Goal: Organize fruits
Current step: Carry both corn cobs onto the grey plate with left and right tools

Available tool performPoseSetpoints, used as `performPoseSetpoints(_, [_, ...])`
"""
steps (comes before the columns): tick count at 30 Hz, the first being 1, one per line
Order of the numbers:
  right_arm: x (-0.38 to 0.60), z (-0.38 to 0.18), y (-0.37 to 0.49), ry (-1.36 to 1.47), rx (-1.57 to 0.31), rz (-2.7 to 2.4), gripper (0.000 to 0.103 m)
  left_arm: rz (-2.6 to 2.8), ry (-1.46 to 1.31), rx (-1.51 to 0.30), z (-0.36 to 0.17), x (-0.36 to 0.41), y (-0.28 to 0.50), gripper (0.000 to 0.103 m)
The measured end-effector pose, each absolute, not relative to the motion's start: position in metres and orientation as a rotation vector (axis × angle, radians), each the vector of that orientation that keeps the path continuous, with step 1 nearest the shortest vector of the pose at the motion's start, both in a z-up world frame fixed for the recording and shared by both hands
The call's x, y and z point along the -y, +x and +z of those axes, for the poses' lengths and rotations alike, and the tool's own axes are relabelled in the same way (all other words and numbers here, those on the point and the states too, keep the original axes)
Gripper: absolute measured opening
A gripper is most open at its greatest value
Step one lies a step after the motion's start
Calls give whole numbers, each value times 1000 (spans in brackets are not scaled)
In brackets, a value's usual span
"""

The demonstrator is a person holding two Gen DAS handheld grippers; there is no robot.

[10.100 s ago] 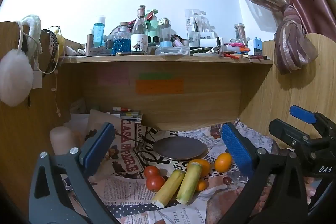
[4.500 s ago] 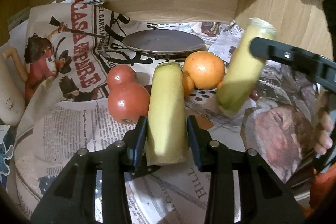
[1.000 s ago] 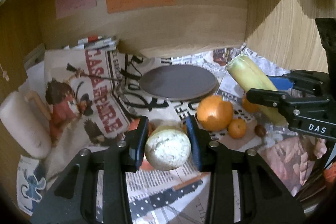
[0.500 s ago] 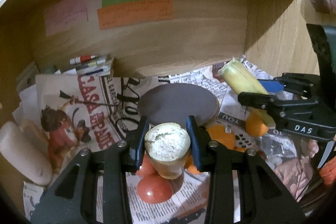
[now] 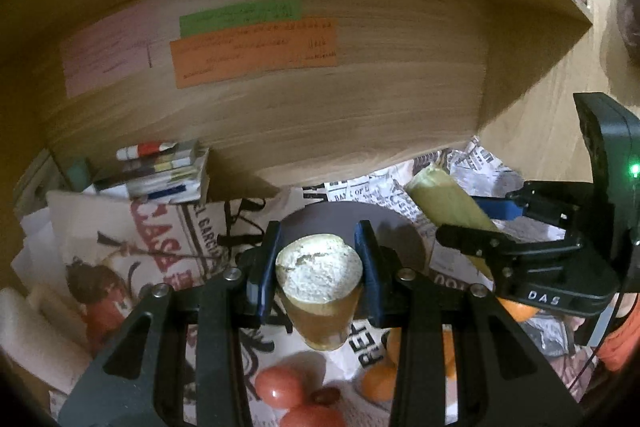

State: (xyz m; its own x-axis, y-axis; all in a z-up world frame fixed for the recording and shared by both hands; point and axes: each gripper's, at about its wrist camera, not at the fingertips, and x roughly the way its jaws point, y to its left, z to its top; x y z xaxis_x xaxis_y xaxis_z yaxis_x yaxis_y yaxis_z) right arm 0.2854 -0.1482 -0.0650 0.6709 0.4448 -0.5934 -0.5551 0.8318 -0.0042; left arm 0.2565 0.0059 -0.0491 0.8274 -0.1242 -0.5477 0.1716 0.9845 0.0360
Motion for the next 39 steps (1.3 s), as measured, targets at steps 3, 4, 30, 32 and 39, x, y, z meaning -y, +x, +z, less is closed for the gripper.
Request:
performPoseSetpoints(3, [145,-68,298,-198,-630,562,35,-172,72,-593,-51,-3,274,37])
performPoseSetpoints(4, [145,-68,301,-200,-633,561,35,-178,66,-599,-53,-3,279,37])
performPoseSetpoints(30, [107,-109,370,-290,-851,564,35,-234,-6,-802,-99,-17,365,47])
performPoseSetpoints(32, [104,-113,372,-298,-873,567,35,-232,2,-803,-101,-19,365,53])
performPoseSetpoints(39, [100,-117,378,-300,-915,553,37,-226,4,-793,-100,-26,358,54])
